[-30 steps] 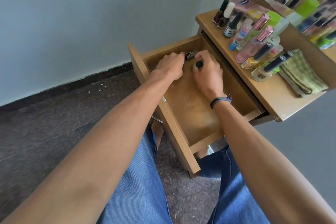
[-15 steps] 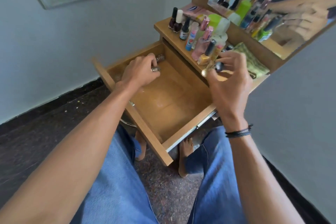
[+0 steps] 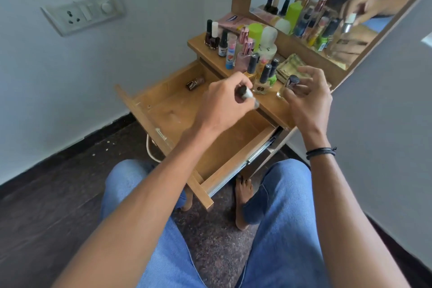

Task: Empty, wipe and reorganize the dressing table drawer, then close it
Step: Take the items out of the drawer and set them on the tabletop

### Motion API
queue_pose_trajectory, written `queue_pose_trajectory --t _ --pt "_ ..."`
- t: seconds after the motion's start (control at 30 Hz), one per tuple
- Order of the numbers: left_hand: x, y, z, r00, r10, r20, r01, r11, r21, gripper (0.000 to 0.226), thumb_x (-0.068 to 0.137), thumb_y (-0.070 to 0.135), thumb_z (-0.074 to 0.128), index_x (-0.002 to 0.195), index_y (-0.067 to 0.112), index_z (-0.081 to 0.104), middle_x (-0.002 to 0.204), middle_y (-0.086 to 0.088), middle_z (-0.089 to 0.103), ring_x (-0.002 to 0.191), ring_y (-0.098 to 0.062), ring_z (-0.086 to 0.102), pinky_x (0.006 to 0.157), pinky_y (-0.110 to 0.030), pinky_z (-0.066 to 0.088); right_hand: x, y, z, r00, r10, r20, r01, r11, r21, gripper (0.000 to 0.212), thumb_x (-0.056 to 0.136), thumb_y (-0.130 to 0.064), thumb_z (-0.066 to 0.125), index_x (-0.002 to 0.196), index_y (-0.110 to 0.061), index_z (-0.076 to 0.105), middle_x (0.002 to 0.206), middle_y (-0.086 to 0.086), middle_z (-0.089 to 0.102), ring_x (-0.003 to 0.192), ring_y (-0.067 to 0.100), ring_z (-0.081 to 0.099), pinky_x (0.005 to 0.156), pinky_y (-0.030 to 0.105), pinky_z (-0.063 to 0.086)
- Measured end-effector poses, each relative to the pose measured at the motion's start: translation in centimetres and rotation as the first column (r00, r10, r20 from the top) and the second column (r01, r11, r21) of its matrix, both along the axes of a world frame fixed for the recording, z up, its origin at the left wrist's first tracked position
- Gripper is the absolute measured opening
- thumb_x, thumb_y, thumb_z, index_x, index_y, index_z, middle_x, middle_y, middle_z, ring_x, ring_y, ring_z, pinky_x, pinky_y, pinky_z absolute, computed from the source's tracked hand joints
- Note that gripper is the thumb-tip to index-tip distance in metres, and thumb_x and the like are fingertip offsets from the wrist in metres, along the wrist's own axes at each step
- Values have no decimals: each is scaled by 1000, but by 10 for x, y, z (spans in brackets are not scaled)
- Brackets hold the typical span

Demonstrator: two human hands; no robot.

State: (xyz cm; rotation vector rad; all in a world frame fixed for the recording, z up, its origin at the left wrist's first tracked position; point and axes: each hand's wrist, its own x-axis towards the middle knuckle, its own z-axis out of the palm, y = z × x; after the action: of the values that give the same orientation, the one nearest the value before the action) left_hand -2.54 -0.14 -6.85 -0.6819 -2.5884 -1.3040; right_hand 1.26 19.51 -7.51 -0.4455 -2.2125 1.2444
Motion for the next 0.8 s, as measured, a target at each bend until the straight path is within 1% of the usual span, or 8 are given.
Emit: queue_pose_trajectory --t 0.07,0.13,0.2,0.27,0.4,0.47,0.6,0.8 --pt "10 16 -2 1000 1 4 -1 998 58 27 81 26 78 104 23 65 89 11 73 78 -3 70 66 -26 60 3 1 -6 1000 12 6 -12 999 -37 50 81 -7 77 123 -26 59 98 -14 66 90 -7 67 80 13 54" --pt "17 31 -2 1000 22 -10 -21 994 106 33 81 22 78 110 22 62 94 9 74 83 -6 71 69 -32 61 8 1 -13 1000 26 -7 -26 996 -80 53 81 -5 79 126 -24 57 105 -9 68 94 -4 69 82 14 55" --pt "23 44 -2 999 49 -24 -46 991 124 38 82 20 78 114 21 57 96 8 73 83 -10 71 68 -34 61 12 1 -19 999 31 -20 -33 994 -103 54 82 -3 78 128 -20 57 109 -4 69 96 -1 70 83 16 57" --pt "27 57 -3 996 81 -43 -75 990 121 41 83 19 77 117 19 54 98 6 73 83 -15 71 65 -34 58 15 0 -23 999 26 -35 -30 994 -110 54 82 -3 77 128 -20 57 110 -2 69 97 1 70 85 19 57" --pt "32 72 -5 991 126 -51 -120 987 109 39 86 17 74 118 15 52 104 1 73 86 -24 72 63 -36 53 15 -1 -28 997 1 -81 -12 990 -137 50 82 0 72 125 -21 59 110 -3 69 96 4 71 87 22 58" --pt "31 76 -6 991 131 -39 -126 986 111 38 88 17 73 118 15 51 105 0 74 86 -23 72 63 -36 54 14 -1 -30 995 -14 -102 0 991 -131 48 82 3 68 124 -19 60 111 -3 69 96 5 71 89 23 57" --pt "31 82 -8 993 116 -17 -113 988 104 41 88 17 74 120 16 48 108 -5 71 87 -25 71 67 -47 57 14 -2 -34 991 -25 -134 10 994 -110 45 83 4 62 124 -16 61 111 2 69 99 7 71 92 25 57" --pt "34 85 -15 996 94 3 -94 988 126 54 85 11 78 128 15 47 119 -7 68 94 -24 71 69 -46 59 17 -1 -35 986 -10 -168 0 998 -60 44 83 1 60 125 -14 61 114 8 67 102 11 70 93 27 57"
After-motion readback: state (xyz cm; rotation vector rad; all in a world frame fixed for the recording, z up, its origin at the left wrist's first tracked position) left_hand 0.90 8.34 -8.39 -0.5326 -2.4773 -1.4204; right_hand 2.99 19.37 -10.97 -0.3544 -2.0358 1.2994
